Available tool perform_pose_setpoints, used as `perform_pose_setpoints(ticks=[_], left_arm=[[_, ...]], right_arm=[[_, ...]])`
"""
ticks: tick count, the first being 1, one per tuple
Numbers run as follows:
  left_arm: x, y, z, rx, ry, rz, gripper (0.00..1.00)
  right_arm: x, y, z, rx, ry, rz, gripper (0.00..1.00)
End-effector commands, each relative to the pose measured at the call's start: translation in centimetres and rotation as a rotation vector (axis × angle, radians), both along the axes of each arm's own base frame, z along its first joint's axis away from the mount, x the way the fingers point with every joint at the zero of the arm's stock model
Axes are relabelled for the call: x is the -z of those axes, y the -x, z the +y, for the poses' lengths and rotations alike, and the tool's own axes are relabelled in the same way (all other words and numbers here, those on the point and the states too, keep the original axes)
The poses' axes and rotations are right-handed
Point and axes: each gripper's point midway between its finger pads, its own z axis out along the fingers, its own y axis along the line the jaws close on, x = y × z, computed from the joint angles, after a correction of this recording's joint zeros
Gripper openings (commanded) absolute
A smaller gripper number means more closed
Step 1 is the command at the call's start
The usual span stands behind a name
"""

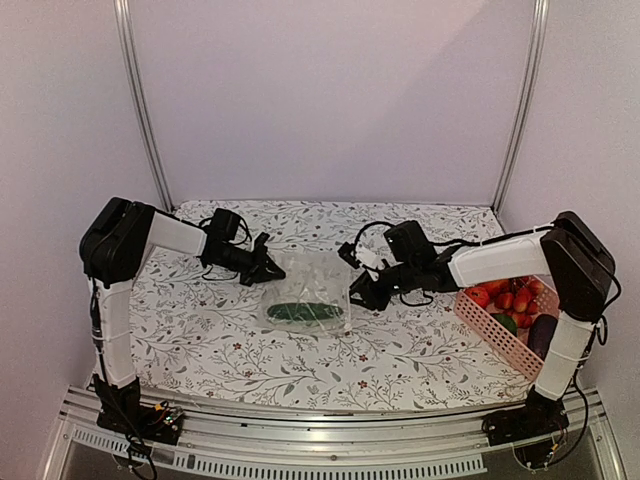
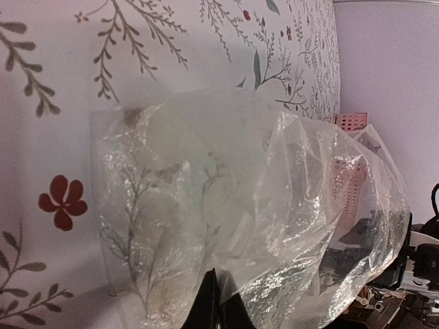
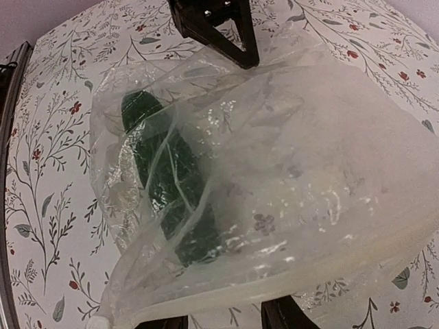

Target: Open the zip-top bag and remove the fake food

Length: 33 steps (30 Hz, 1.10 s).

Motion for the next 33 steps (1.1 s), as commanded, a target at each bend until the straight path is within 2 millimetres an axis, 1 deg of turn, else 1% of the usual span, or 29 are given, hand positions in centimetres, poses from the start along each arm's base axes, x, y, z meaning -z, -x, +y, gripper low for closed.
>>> perform_pose_setpoints(ticks=[1, 5, 9, 14, 15, 17, 18, 22, 26, 28, 31, 33], left_arm=[[0.1, -0.7, 0.0, -0.004, 0.005, -0.004, 0.00], [0.3, -0.5, -0.1, 0.001, 0.005, 0.001, 0.00], [0.5, -0.3, -0.3, 0.008, 0.007, 0.006, 0.00], [0.6, -0.1, -0.5, 0.016, 0.008, 0.009, 0.00], [0.6, 0.0, -0.6, 0.019, 0.009, 0.010, 0.00], [0.6, 0.1, -0.7, 0.023, 0.010, 0.009, 0.00], [0.6, 0.2, -0.7, 0.023, 0.010, 0.010, 0.00], [0.7, 0.1, -0.7, 0.025, 0.010, 0.009, 0.00], [0.6, -0.1, -0.7, 0.022, 0.012, 0.009, 0.00], [0.6, -0.4, -0.5, 0.015, 0.009, 0.005, 0.00], [0.6, -0.6, -0.3, 0.007, 0.004, 0.006, 0.00], [0.6, -0.8, 0.0, -0.001, -0.001, 0.003, 0.00]], right_arm=[[-0.5, 1.3, 3.5, -0.111, -0.038, -0.047, 0.39], [0.3, 3.4, 5.8, -0.174, -0.032, -0.043, 0.43], [1.2, 4.4, 7.3, -0.191, -0.002, -0.050, 0.46], [3.3, 4.2, 8.0, -0.169, 0.062, -0.024, 0.50], [4.2, 4.1, 7.9, -0.163, 0.087, -0.014, 0.51], [5.0, 3.7, 7.9, -0.149, 0.109, -0.013, 0.51], [5.8, 3.8, 7.6, -0.145, 0.133, 0.001, 0.51], [6.8, 3.7, 7.2, -0.133, 0.168, 0.013, 0.46], [7.3, 3.7, 6.7, -0.129, 0.191, 0.016, 0.37], [7.0, 3.8, 6.5, -0.127, 0.193, 0.011, 0.30], [6.3, 3.8, 6.2, -0.121, 0.191, 0.000, 0.25], [5.4, 3.9, 5.9, -0.115, 0.188, -0.014, 0.21]])
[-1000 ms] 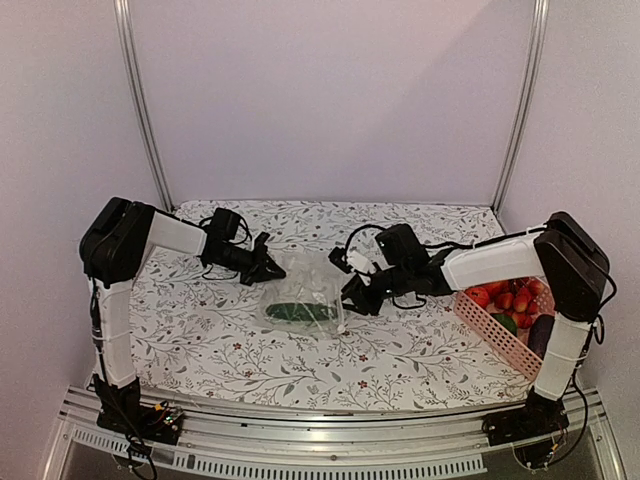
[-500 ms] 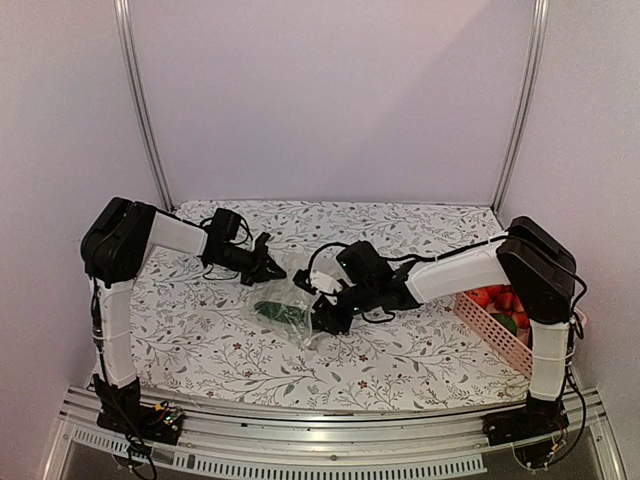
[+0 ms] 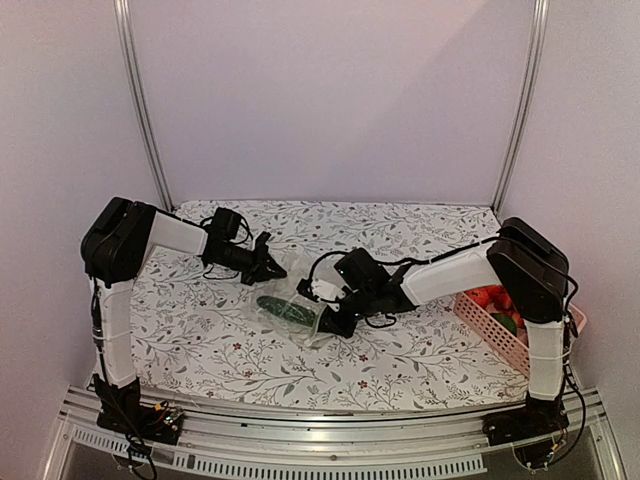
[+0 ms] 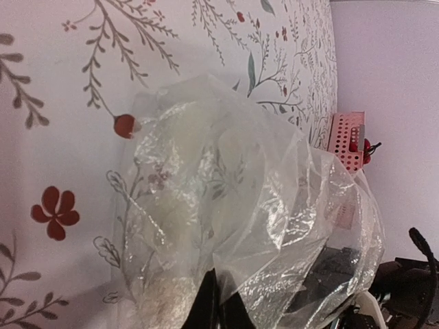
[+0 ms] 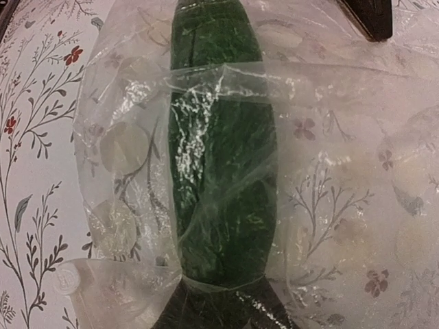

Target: Open the zip-top bag and remove the fake food

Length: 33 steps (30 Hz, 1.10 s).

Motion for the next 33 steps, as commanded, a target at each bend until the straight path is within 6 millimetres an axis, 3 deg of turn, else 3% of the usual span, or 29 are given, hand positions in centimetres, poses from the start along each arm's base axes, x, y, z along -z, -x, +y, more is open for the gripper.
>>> perform_pose_setpoints(ticks=[1, 7, 16, 18, 21, 24, 27, 33], left_arm=[[0.7, -0.7, 0.5, -0.014, -0.015, 0.003, 0.00], [0.7, -1.0, 1.5, -0.036, -0.036, 0.002, 0.00], [0.2, -1.9, 3.2, -0.054, -0.061, -0.024, 0.00], [-0.4, -1.9, 2.8, -0.036, -0.052, -0.038, 0.06], [-1.9, -1.8, 2.3, -0.013, -0.030, -0.064, 0.25], [-4.0, -0.8, 2.4, 0.000, -0.013, -0.087, 0.38], [-5.0, 1.1, 3.0, 0.012, -0.030, -0.094, 0.44], [-3.2, 6.1, 5.4, 0.013, -0.140, -0.033, 0.48]], right_arm=[[-1.3, 0.1, -1.3, 0.025, 0.029, -0.022, 0.19], [-2.9, 0.2, -3.0, 0.061, 0.059, -0.052, 0.16], [-2.8, 1.3, -5.8, 0.109, 0.121, -0.035, 0.15], [-3.1, 1.4, -5.4, 0.106, 0.103, -0.020, 0.14], [-3.4, 1.3, -4.2, 0.104, 0.068, 0.015, 0.11], [-3.4, 0.9, -2.8, 0.114, 0.042, 0.055, 0.11], [-3.5, 0.5, -1.9, 0.133, 0.024, 0.082, 0.11], [-2.3, 0.5, -1.4, 0.157, 0.038, 0.139, 0.12]])
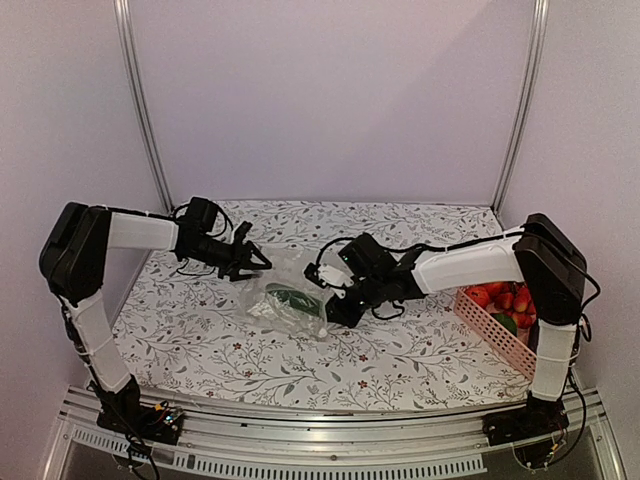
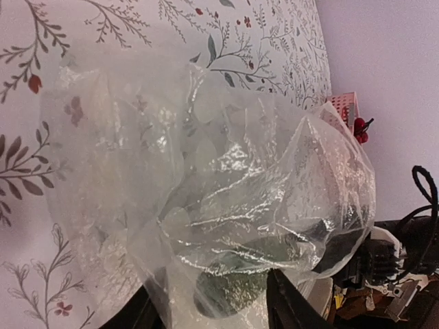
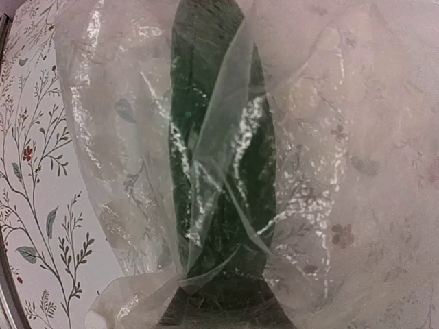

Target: Open the zip-top bag and remove the fake food

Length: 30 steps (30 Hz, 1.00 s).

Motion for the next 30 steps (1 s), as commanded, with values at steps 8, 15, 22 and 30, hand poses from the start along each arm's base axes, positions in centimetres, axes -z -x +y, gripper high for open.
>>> perform_pose_setpoints(ticks=[8, 15, 22, 30], left_arm=[[5.0, 6.3, 4.0, -0.046, -0.186, 0.143, 0.50], [4.7, 7.4, 1.9, 0.022, -0.145, 0.144, 0.49], [5.8, 7.2, 1.6, 0.062, -0.169, 0.155, 0.00], [6.7, 6.5, 1.6, 0.105, -0.224, 0.151, 0.00]], right_arm=[[2.8, 1.0, -0.2, 0.048, 0.028, 0.130, 0.11], [2.8, 1.4, -0.3, 0.075, 0.016, 0.168, 0.11], [2.9, 2.1, -1.2, 0.033, 0.036, 0.144, 0.35], [2.3, 1.2, -1.7, 0.038, 0.071, 0.076, 0.48]])
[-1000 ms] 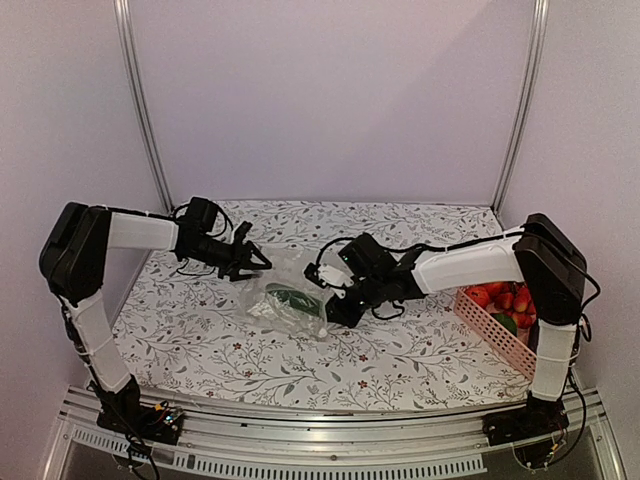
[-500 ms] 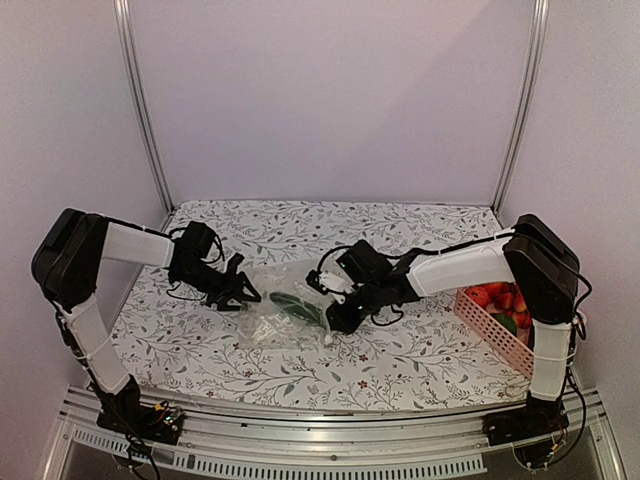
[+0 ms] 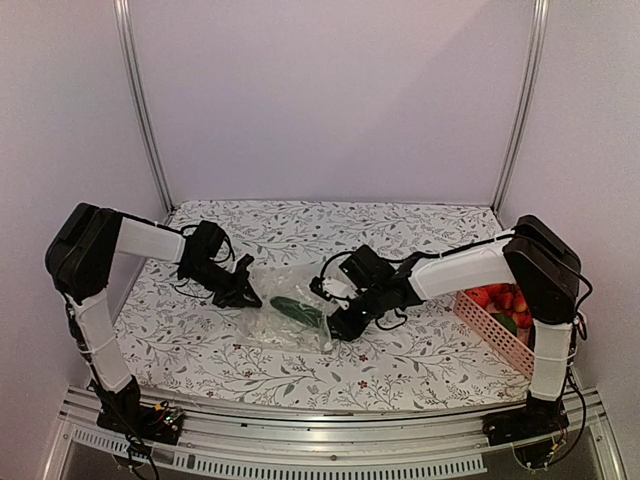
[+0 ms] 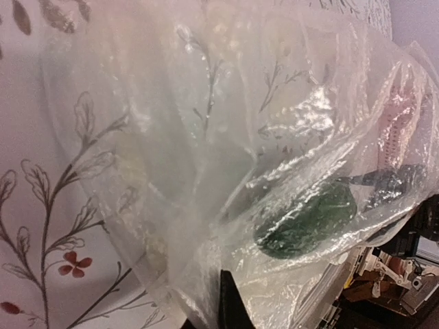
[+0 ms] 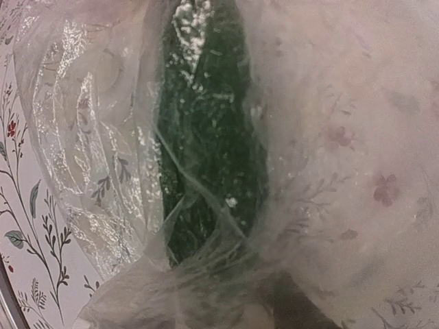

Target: Open the zip-top bag and remove the fake food

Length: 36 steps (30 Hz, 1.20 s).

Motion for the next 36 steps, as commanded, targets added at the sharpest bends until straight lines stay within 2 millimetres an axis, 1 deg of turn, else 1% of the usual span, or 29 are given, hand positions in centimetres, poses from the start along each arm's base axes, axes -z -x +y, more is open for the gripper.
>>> perform_pose_setpoints(ticks=[1, 5, 9, 11, 15, 21, 26, 27, 28, 31, 34, 36], left_arm=[[0.8, -0.1, -0.1, 0.046, -0.043, -0.001, 0.00], [1.0, -0.3, 0.0, 0.057, -0.054, -0.003, 0.00], [1.1, -0.5, -0.1, 0.065, -0.058, -0.002, 0.00], [1.0, -0.6, -0.1, 0.068, -0.055, -0.006, 0.00], [0.9, -0.7, -0.3, 0.074, -0.053, -0.006, 0.00], [0.8, -0.9, -0.4, 0.077, -0.046, -0.006, 0.00], [0.7, -1.2, -0.5, 0.076, -0.041, -0.008, 0.00], [0.7, -1.2, -0.5, 0.076, -0.041, -0.008, 0.00], [0.8, -1.2, -0.5, 0.075, -0.042, -0.005, 0.00], [0.8, -1.3, -0.6, 0.075, -0.040, -0.004, 0.00], [0.9, -1.3, -0.6, 0.076, -0.037, -0.002, 0.00], [1.0, -1.3, -0.6, 0.076, -0.038, 0.000, 0.00]], right_arm=[[-1.4, -0.6, -0.4, 0.003, 0.019, -0.057, 0.48], [-1.7, -1.3, -0.8, 0.004, 0.034, -0.088, 0.47], [-1.4, -1.8, -1.3, -0.005, 0.055, -0.105, 0.45], [-1.5, -2.0, -1.1, -0.020, 0.054, -0.119, 0.43], [-1.7, -2.3, -0.4, -0.043, 0.044, -0.128, 0.35], [-2.2, -2.8, 0.8, -0.075, 0.024, -0.145, 0.34], [-1.2, -2.8, 0.9, -0.094, 0.049, -0.139, 0.23], [-0.9, -2.8, 0.8, -0.094, 0.054, -0.136, 0.22], [-0.7, -2.8, 0.7, -0.094, 0.060, -0.135, 0.23], [-0.1, -2.7, 0.3, -0.089, 0.076, -0.129, 0.34], [0.5, -2.8, 0.2, -0.081, 0.088, -0.120, 0.36], [0.7, -2.8, 0.4, -0.078, 0.089, -0.115, 0.36]])
